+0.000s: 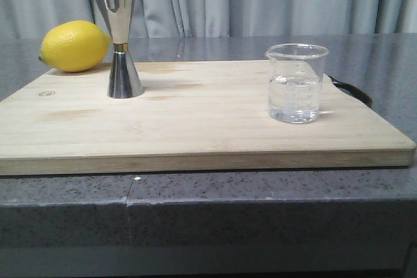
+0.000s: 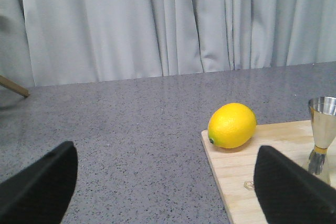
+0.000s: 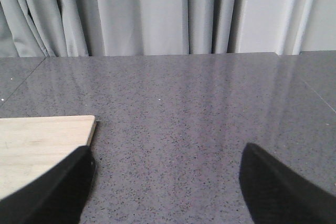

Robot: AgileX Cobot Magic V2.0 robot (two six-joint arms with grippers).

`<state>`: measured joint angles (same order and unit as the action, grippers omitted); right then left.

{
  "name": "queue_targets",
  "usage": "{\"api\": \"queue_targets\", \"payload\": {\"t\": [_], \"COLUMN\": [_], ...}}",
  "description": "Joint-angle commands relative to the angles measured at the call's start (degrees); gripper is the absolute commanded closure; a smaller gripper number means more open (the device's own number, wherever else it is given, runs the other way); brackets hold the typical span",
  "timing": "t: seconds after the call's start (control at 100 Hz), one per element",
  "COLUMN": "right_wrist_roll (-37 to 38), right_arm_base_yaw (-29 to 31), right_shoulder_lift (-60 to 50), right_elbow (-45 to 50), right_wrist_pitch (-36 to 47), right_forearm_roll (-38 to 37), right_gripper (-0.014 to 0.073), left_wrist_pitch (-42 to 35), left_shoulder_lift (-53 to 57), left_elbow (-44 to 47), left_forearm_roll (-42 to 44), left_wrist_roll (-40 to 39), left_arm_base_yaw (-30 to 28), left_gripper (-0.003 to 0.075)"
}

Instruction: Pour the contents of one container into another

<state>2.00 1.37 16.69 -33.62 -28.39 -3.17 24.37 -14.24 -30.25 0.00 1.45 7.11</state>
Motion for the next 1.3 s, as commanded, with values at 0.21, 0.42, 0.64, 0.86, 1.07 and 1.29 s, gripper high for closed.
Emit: {"api": "queue_targets", "payload": {"t": [0.21, 0.42, 0.64, 0.86, 1.07, 1.29], "right_wrist_roll": [-0.18, -0.18, -0.18, -0.18, -0.18, -0.18], "right_arm_base_yaw": [0.15, 0.15, 0.15, 0.15, 0.15, 0.15], "right_shoulder_lift": [1.11, 2.25, 7.69, 13.05, 14.11, 14.11], "right_elbow": [-1.98, -3.49, -8.64, -11.5, -11.5, -11.5], "right_wrist_pitch": [4.22, -0.39, -8.3, -14.19, -14.19, -14.19], "right_forearm_roll": [-0.02, 0.71, 1.33, 2.34, 4.31, 4.5], "right_gripper": [0.0064, 0.0063, 0.0063, 0.0063, 0.0063, 0.0063], "left_wrist_pitch": [-4.55, 3.61, 20.1, 26.36, 25.75, 19.56], "left_shoulder_lift": [-1.47, -4.99, -15.11, -24.66, -31.92, -40.4], "left_elbow": [-1.63, -4.98, -14.13, -17.19, -17.19, -17.19], "left_forearm_roll": [-0.62, -0.74, -1.21, -5.43, -26.1, -42.54], "left_wrist_roll": [-0.37, -0.25, -0.25, 1.39, 18.75, 37.29], "left_arm_base_yaw": [-0.14, -0.14, -0.14, -0.14, -0.14, -0.14], "left_gripper": [0.0146, 0.0192, 0.0197, 0.0197, 0.0197, 0.0197]}}
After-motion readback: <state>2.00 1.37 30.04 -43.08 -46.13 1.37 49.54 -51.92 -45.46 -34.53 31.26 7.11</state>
